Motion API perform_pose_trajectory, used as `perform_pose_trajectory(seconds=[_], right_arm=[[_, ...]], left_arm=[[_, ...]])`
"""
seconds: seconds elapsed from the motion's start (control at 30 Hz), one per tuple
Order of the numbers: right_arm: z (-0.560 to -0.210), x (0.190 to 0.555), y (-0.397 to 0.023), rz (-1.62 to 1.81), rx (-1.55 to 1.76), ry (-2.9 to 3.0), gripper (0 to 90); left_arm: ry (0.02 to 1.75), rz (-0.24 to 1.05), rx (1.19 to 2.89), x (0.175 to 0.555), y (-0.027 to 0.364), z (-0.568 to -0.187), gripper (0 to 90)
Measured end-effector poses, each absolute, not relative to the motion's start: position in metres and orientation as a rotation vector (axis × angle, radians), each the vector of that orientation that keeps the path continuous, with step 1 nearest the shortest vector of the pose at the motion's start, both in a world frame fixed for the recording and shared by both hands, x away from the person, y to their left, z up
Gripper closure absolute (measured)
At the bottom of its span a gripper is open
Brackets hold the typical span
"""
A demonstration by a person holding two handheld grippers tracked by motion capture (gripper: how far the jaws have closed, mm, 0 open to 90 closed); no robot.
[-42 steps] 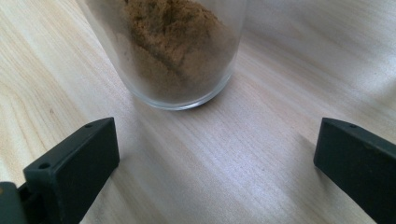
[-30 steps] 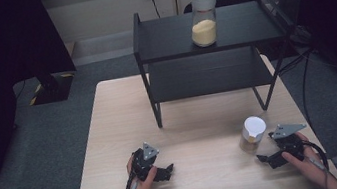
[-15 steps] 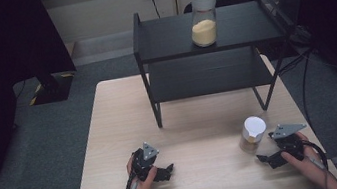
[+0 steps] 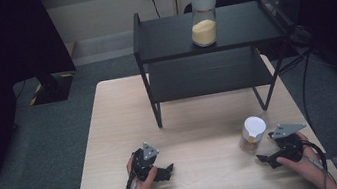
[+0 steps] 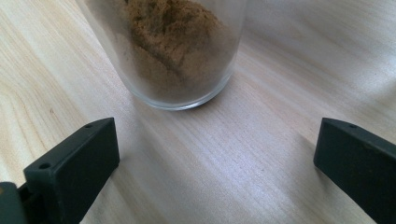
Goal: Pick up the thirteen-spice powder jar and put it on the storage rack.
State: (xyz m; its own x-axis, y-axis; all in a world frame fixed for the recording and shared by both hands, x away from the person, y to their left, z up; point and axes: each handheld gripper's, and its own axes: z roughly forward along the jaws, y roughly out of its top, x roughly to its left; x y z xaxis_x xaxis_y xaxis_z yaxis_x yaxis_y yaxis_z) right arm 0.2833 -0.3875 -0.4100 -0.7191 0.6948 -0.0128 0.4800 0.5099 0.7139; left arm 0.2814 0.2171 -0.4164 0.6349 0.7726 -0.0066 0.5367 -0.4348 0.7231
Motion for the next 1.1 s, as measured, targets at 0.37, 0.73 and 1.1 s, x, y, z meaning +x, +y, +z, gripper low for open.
perform_pose_trajectory(seconds=[0.37, 0.73, 1.1], right_arm=[[-0.407, 0.286, -0.386, 1.041, 0.966, 2.467, 1.6], [-0.392, 0.289, -0.382, 1.075, 0.927, 2.463, 1.3], [-0.386, 0.295, -0.379, 1.164, 0.915, 2.445, 1.1]], left_arm=[[1.017, 0.427, 2.145, 0.281, 0.217, -0.416, 0.2], [1.017, 0.427, 2.145, 0.281, 0.217, -0.416, 0.2], [1.017, 0.427, 2.145, 0.281, 0.217, -0.416, 0.2]])
